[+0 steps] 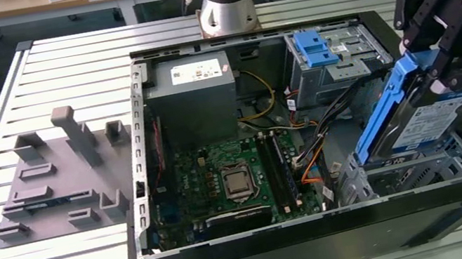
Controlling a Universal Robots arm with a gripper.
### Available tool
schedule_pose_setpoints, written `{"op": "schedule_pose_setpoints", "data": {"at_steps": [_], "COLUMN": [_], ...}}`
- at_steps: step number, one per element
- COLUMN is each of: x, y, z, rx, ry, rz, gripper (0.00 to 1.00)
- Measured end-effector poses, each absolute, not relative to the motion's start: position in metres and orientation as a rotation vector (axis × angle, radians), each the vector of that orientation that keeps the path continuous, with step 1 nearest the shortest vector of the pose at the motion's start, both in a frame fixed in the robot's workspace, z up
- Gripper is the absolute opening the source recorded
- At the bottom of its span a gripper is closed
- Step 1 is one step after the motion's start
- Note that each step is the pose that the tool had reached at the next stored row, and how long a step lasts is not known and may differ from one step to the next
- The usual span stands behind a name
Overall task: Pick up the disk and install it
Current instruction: 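Insert the disk into the insertion slot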
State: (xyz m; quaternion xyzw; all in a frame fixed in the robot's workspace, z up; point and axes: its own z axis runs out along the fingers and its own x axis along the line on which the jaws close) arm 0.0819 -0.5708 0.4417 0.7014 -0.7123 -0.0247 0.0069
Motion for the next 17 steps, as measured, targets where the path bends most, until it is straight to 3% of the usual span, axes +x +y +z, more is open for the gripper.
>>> {"op": "schedule_pose_setpoints", "data": {"at_steps": [17], "x": [0.0819], "y": [-0.5756], "z": [0.4334], "rx": [2.194], "ry": [-2.228], "rz": [-0.078], "gripper": [0.37]}}
